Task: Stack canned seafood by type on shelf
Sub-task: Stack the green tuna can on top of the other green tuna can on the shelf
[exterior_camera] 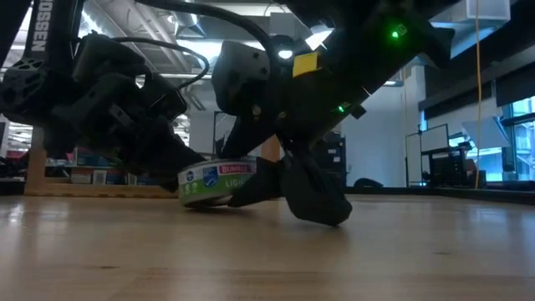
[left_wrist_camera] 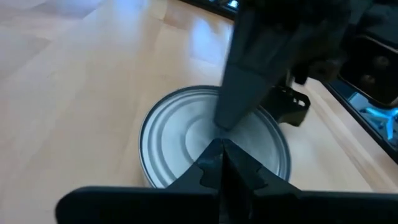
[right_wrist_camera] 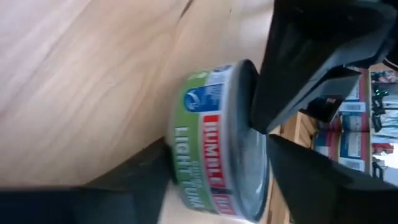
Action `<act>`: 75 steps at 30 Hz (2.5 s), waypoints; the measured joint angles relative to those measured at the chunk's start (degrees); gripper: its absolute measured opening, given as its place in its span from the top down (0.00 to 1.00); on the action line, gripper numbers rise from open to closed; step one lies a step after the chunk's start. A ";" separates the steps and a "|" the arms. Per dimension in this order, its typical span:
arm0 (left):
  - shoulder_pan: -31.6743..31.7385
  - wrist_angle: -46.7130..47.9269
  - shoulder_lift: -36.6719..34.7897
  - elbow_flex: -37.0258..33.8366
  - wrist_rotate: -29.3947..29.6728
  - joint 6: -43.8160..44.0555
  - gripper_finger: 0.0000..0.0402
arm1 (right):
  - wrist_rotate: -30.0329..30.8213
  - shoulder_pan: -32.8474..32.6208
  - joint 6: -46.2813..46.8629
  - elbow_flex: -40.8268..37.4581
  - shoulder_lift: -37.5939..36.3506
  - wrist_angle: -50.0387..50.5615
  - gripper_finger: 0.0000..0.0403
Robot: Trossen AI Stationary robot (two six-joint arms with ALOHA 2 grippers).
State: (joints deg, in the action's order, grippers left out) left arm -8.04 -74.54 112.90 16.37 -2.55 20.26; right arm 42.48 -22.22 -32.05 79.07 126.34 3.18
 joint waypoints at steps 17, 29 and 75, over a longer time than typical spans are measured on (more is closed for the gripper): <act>-1.30 4.56 -12.92 -4.56 -4.09 1.75 0.98 | 4.56 -8.13 7.71 2.52 -5.50 4.89 0.66; -17.15 22.71 -17.80 -7.00 11.98 6.66 0.99 | 13.23 -4.34 10.29 15.40 -9.78 9.18 0.66; -32.93 27.42 -17.86 -7.16 30.29 9.62 0.98 | 2.32 22.25 25.87 39.04 8.68 42.31 0.54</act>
State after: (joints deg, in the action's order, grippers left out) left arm -40.97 -47.12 95.04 9.21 27.74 29.88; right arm 44.80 0.03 -6.19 118.10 135.02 45.50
